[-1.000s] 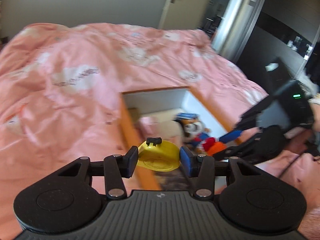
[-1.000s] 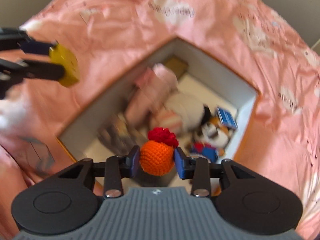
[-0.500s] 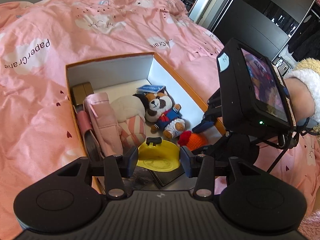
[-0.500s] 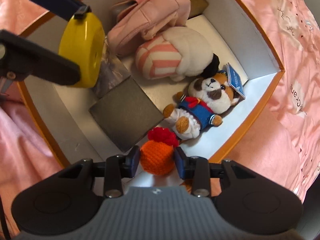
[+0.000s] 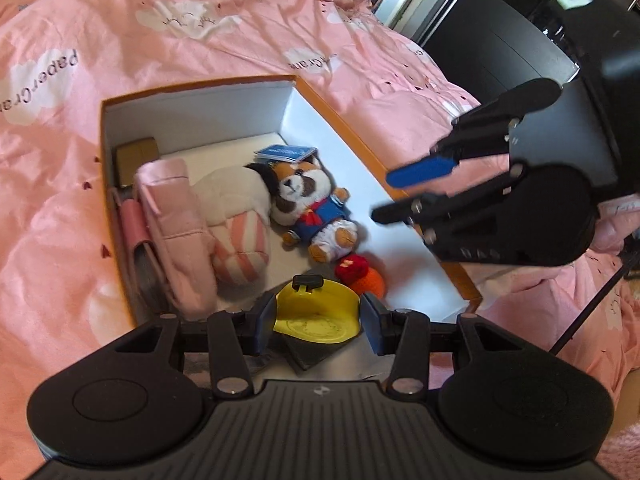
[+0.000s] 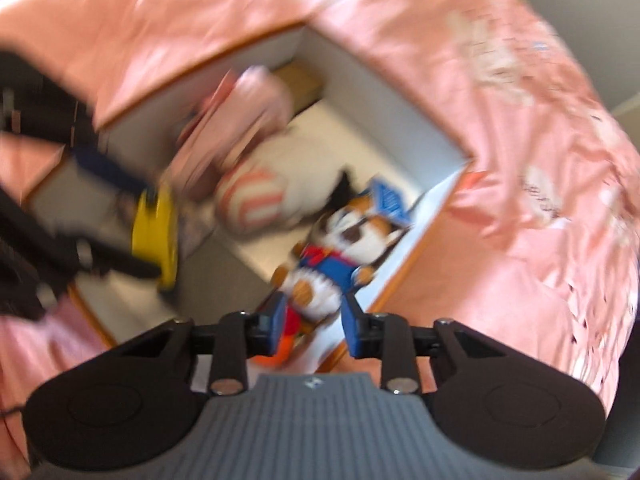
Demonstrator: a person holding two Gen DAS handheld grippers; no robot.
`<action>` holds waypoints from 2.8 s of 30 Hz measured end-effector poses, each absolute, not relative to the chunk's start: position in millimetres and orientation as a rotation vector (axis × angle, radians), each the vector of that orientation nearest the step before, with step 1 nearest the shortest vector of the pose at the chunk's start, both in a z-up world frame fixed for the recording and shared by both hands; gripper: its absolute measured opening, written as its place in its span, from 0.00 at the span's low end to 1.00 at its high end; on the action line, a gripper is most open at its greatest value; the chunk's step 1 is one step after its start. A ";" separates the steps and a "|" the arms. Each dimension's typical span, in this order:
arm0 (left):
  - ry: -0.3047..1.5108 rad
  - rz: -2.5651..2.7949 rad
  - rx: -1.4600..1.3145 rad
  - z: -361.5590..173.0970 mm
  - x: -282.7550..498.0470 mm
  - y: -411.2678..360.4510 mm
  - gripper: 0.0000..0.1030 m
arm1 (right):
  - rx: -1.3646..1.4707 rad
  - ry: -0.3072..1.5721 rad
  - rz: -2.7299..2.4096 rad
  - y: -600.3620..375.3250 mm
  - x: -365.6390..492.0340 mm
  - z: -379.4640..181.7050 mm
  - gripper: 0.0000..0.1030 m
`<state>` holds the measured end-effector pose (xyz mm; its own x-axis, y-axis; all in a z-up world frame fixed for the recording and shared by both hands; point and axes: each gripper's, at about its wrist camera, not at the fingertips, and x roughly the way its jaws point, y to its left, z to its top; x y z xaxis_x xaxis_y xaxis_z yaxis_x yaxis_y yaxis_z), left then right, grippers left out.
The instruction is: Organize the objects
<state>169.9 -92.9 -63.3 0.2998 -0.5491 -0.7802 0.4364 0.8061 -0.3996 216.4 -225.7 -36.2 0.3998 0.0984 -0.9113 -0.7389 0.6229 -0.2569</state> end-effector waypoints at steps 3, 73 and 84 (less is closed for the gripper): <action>1.117 -0.703 -0.157 -69.0 172.1 -108.0 0.51 | -0.602 0.958 0.522 -235.9 212.2 -29.3 0.28; 0.662 0.038 0.108 -11.3 12.1 -46.0 0.67 | -0.182 0.443 0.241 -220.9 11.0 -4.1 0.73; 0.768 0.010 0.084 -34.1 27.8 -43.4 0.66 | -0.162 0.477 0.268 -219.8 23.7 -28.3 0.73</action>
